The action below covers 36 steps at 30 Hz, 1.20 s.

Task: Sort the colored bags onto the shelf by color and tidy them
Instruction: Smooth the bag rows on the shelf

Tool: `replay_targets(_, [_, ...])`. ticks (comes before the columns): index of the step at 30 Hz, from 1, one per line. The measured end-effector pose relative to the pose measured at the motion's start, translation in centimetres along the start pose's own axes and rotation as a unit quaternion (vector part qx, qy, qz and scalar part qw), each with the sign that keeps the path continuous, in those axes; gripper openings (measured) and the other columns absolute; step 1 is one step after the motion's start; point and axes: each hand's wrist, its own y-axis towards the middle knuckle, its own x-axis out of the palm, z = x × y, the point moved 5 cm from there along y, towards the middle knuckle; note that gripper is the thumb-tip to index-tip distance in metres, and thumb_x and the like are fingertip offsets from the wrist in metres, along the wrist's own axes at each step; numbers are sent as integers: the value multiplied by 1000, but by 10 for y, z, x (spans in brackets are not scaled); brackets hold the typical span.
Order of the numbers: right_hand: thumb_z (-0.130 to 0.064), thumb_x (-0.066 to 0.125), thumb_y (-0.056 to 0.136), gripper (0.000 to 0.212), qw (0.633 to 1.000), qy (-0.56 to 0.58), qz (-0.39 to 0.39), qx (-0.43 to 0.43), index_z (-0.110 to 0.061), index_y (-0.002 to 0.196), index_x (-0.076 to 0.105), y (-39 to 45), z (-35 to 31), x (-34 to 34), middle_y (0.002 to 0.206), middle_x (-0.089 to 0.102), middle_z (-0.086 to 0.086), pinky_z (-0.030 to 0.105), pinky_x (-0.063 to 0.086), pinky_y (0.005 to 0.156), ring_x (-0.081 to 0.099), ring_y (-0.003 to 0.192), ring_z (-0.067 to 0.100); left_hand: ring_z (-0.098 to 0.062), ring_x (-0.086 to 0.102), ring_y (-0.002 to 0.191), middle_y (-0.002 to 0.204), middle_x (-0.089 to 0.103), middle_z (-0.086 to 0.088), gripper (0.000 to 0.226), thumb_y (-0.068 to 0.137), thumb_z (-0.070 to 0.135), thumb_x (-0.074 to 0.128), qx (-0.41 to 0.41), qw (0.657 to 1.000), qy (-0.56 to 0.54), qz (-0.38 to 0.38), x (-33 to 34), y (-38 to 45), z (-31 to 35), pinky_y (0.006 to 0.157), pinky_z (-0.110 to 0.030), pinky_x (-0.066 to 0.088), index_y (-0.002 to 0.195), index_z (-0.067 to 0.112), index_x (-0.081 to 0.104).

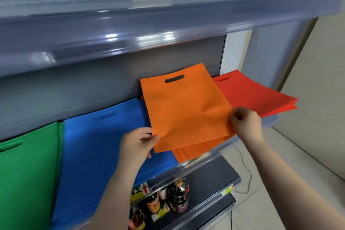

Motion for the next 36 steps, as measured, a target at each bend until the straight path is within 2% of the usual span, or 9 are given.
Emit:
replay_targets(5, [-2,59,87,19,997,-41,-58,-39,-1,103,69,38,25,1,98,70,19,26,34,68,63,94,35,6,58,52,70,64,15,14,82,11,71,-29,998,38,29,41,1,9,54,-6,44,83,24,66])
replay_targets(9, [-2,61,84,19,987,-75,-124,-70,-1,101,69,59,37,6,92,70,20,35,41,69,63,90,38,-1,59,63,85,70,4,15,83,21,70,-75,988,125,51,62,-3,10,64,-8,45,98,18,70])
replay_targets(12, [-9,64,82,35,971,-137,-155,-119,-2,117,61,66,37,11,104,66,21,39,43,77,59,100,39,-6,54,70,80,63,5,20,85,23,68,-98,974,187,85,70,-8,14,63,-9,39,104,15,68])
replay_targets(15, [-16,64,82,49,941,-218,-161,-202,-5,128,53,64,23,17,123,56,16,44,40,87,47,113,39,-13,54,73,79,57,5,21,85,19,67,-84,958,238,138,71,-17,21,68,-22,45,104,9,67])
replay_targets(18, [-16,65,81,43,916,-205,-187,-290,-6,122,59,50,-7,28,124,58,13,46,40,88,49,113,37,-26,62,89,98,66,-5,29,87,24,66,-65,927,331,166,63,-27,26,73,-37,52,110,7,67])
replay_targets(23, [-36,44,97,50,831,-184,-276,-447,-20,143,37,-1,-74,59,149,35,-4,37,24,112,25,141,18,-33,68,76,88,71,-8,40,73,39,60,-82,839,507,177,22,-57,29,59,-42,54,95,7,71])
replay_targets(26, [-39,43,96,53,789,-130,-325,-505,-21,145,32,-46,-120,76,151,31,-7,30,24,111,22,141,14,-33,68,76,89,70,-9,45,74,43,57,-124,797,565,178,-20,-88,25,59,-43,54,98,7,70])
replay_targets(29, [-39,44,97,54,735,-96,-361,-566,-20,146,30,-100,-168,89,152,29,-5,30,25,109,24,140,15,-35,67,75,88,69,-12,44,70,35,76,-171,770,582,196,-67,-126,21,60,-45,53,101,4,69])
replay_targets(36, [-42,46,95,51,615,-45,-363,-698,-18,140,37,-241,-280,101,145,38,0,35,31,106,32,134,20,-38,65,85,94,69,-15,47,70,31,79,-273,702,593,285,-181,-226,23,72,-46,51,107,6,67])
